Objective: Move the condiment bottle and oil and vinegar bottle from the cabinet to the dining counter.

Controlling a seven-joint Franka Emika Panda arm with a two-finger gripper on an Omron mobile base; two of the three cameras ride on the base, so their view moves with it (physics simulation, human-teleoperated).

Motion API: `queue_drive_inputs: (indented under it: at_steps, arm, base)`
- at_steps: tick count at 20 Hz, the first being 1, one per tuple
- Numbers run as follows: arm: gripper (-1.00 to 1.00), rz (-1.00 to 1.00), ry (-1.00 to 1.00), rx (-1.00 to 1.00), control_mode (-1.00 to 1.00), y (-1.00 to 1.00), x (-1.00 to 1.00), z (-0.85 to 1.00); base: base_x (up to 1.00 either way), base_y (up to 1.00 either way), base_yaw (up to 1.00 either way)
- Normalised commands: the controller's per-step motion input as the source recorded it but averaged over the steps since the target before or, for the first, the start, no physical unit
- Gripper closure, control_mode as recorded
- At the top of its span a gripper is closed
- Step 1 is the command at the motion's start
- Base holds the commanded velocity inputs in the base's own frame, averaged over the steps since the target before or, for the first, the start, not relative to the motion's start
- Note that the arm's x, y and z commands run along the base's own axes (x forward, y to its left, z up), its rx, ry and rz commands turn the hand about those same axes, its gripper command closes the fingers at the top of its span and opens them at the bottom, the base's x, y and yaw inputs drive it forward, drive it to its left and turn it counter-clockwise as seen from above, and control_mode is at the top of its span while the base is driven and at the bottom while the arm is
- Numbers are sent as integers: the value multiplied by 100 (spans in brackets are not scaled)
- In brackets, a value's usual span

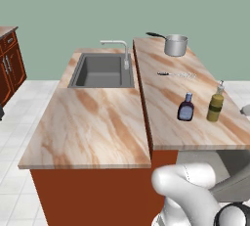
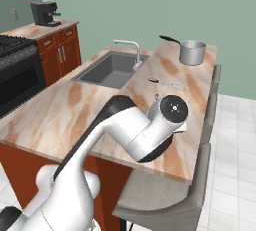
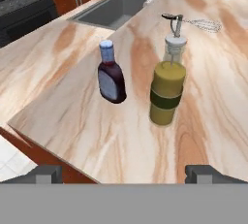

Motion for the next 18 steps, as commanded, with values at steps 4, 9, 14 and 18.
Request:
queue_drive_inputs:
  at_steps: [4,9,14,18]
  arm:
    - [-100,-6,0,-9,-100,55,-36,38]
    - [-100,-7,0,-12,-100,56,-32,36]
    - [-100,-6,0,-19,-100,58,-33,26]
    - [-100,-7,2,-16,-100,62,-25,7]
  base:
    - [0,0,0]
    - [0,0,0]
    - [0,0,0]
    - [0,0,0]
